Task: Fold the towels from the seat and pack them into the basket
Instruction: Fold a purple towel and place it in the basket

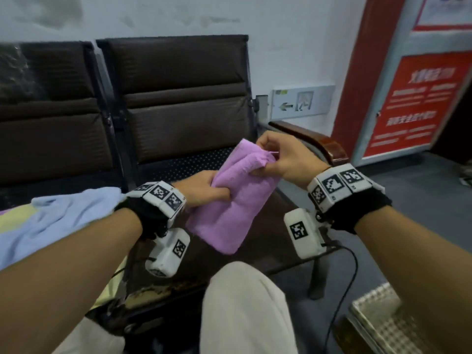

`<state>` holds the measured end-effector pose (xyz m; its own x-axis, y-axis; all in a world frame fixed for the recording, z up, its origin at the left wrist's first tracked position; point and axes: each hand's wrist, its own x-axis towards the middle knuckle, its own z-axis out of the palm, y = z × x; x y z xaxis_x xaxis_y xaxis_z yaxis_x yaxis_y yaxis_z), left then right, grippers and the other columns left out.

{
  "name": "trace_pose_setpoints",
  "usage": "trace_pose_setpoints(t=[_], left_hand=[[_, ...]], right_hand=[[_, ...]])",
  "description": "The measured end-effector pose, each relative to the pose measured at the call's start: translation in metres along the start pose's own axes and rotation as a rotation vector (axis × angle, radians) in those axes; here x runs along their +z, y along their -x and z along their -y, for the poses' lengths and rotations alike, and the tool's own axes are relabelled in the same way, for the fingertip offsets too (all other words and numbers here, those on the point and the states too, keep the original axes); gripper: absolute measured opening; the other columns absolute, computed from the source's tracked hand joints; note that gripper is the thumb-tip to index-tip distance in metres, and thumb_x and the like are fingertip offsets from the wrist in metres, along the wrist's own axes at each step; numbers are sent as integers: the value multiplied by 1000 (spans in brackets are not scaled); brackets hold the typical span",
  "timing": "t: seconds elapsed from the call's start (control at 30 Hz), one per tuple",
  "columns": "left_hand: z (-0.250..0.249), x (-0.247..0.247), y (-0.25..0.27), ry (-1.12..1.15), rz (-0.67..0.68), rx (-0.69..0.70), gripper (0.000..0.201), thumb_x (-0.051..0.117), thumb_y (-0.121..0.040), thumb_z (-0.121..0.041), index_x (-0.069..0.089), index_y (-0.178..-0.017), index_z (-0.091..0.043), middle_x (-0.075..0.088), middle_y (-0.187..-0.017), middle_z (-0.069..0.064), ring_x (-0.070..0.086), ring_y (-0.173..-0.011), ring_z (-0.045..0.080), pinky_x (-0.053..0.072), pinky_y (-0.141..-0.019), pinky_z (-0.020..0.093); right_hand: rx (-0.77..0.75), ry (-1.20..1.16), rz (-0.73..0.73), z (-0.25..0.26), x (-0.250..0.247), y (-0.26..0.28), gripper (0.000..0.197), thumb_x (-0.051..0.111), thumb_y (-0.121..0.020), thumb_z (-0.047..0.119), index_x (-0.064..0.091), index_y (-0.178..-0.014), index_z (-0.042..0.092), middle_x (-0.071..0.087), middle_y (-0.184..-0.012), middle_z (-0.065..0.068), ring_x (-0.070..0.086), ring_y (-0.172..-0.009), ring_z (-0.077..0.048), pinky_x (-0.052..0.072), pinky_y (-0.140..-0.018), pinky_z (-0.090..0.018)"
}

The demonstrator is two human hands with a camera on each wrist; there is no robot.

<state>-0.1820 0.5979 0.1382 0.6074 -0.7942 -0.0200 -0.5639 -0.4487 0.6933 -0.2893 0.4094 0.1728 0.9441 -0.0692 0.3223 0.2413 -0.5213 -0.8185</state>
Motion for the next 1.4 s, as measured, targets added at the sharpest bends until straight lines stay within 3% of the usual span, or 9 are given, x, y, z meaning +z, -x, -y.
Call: trace_pose_setpoints(t=[0.13,0.3,0.4,0.5,0.6,0.77,0.97,1.2,1.4], left_hand=[[-65,54,-44,-119,186,174,28,63,-80,-7,61,-107,-14,65,-101,0,58,-92,12,48,-79,14],[-115,157,-87,-121,459,164,37,70,-75,-9,60,-108,-20,65,-104,-2,59,-93,10,46,-77,16],[-123,225,-101,-99,616,68,26,74,-68,-21,66,-91,-12,67,-84,4,61,-77,17,50,-63,22],[-119,286,-114,-118,741,10,46,64,-61,-38,66,-93,-5,69,-91,13,63,-81,21,53,-75,37],[-111,342,-123,22,860,-52,32,65,-79,-33,62,-100,-10,68,-103,14,63,-87,19,51,-79,30],[-100,417,-135,-4,788,-39,45,64,-87,-25,47,-125,-10,56,-116,7,55,-100,17,39,-74,17],[-70,445,-132,-109,725,164,57,63,-87,-18,41,-139,-12,54,-132,10,53,-118,25,36,-92,21],[-50,435,-108,-69,512,327,33,69,-76,-1,69,-108,-4,65,-106,9,61,-95,20,46,-89,20],[-59,402,-108,-46,461,206,26,67,-79,-5,71,-105,-10,68,-101,7,64,-93,19,46,-85,20]], right_hand=[[331,-112,22,-52,-61,61,31,65,-81,-7,56,-111,-5,64,-105,-18,60,-99,-26,48,-93,-42],[550,-379,54,-112,-120,152,26,51,-81,-20,61,-95,0,69,-86,-7,65,-83,-15,53,-76,-25],[647,-357,-92,-149,-145,200,29,54,-80,-21,53,-107,-11,61,-95,-18,60,-90,-21,49,-80,-28],[795,-406,-219,-192,-153,247,20,57,-82,-13,53,-94,3,57,-83,-13,60,-74,-18,50,-66,-26],[911,-513,-340,-235,-153,287,20,56,-85,-8,51,-99,6,58,-87,-13,60,-76,-21,51,-72,-34],[1074,-232,-403,-309,-151,326,25,65,-85,2,57,-108,1,60,-104,-18,55,-100,-28,42,-99,-45],[1197,222,-322,-371,-123,341,38,64,-87,31,61,-119,9,63,-93,-3,59,-80,-18,43,-64,-20],[1294,332,-300,-379,-108,332,39,65,-86,29,60,-121,14,64,-115,-9,61,-97,-24,48,-83,-29],[1270,451,-144,-337,-114,316,13,61,-86,15,69,-93,8,69,-95,-7,64,-93,-26,52,-78,-29]])
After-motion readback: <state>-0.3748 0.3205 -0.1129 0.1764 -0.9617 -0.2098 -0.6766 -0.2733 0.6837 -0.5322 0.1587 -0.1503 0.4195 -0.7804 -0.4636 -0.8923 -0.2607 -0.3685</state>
